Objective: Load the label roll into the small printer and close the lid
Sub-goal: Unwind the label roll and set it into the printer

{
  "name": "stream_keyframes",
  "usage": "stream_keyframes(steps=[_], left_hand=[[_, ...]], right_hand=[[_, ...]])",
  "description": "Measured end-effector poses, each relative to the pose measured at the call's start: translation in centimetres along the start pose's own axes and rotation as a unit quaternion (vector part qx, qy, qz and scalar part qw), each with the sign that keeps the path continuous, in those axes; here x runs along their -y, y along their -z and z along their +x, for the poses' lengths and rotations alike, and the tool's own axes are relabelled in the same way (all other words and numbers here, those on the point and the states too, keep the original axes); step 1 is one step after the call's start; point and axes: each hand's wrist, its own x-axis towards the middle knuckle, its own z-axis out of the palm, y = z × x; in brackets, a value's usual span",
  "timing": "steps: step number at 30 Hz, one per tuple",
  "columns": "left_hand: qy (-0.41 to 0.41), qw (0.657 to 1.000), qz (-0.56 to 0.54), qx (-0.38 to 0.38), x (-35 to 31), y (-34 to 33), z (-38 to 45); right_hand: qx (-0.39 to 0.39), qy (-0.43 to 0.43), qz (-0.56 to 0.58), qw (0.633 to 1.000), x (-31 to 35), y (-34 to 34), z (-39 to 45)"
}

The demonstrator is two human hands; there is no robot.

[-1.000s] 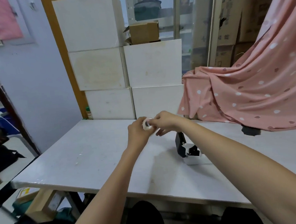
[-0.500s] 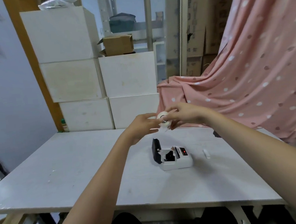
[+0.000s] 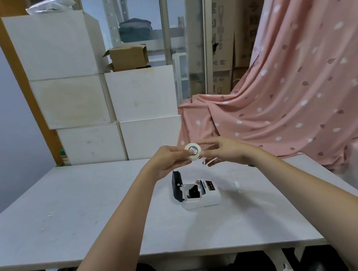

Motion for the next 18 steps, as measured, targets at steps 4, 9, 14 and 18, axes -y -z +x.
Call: stream_keyframes(steps=[4,9,14,18], left_hand=[[0.000,1.000,0.009,-0.010,0.2,0.2,0.2],[0.004,1.000,0.004,-0.017,-0.1,0.4,0.2],[-0.013,0.999,0.002,-0.051,-0.4,0.9,0.2],[-0.026,0.997,-0.001,-0.075,-0.1,0.8,0.3]], right_hand=[[-0.007,0.009,-0.045,0.999,-0.5,-0.6,0.1],[-0.046,0.019,-0.130,0.990,-0.4,-1.4,0.6],[-0.073,0.013,-0.236,0.969,-0.3,-2.4,0.6],[-0.081,0.009,-0.236,0.968,-1.3,-3.6,0.8]])
